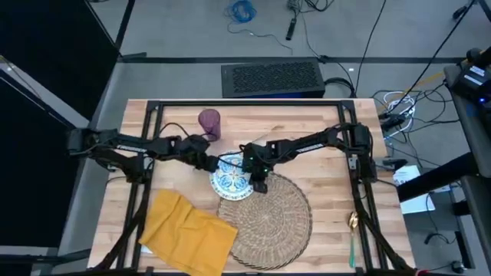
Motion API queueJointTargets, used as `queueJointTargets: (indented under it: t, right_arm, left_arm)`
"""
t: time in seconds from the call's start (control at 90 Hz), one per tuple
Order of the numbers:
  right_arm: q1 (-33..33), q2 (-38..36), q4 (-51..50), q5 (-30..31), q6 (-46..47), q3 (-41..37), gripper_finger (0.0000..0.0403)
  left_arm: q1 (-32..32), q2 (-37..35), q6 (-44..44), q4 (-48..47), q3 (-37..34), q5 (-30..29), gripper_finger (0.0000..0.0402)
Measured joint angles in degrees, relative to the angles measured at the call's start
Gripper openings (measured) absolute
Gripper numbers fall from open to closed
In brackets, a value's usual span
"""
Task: Set table place
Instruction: Put the white plate on the brown placemat
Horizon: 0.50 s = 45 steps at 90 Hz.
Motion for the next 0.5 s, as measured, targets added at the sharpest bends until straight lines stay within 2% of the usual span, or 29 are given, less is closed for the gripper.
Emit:
queueJointTargets:
  t: [0.156,0.322,0.5]
  right_arm:
    - [0.0,-4.5,-2.4,3.5,-2.1,0.6,0.0]
    - [0.0,-15.3,-3.7,3.3,-3.9,4.9,0.0]
    - [-1.8,-27.7,-10.9,13.2,-5.8,8.1,0.0]
  left_arm:
    - [0.0,-2.4,0.2,-0.1,0.0,0.0,0.0]
    - [0.1,-4.7,1.1,0.1,-0.2,-0.4,0.0]
    - [0.1,-7.8,1.5,2.8,-0.3,-1.1,0.0001]
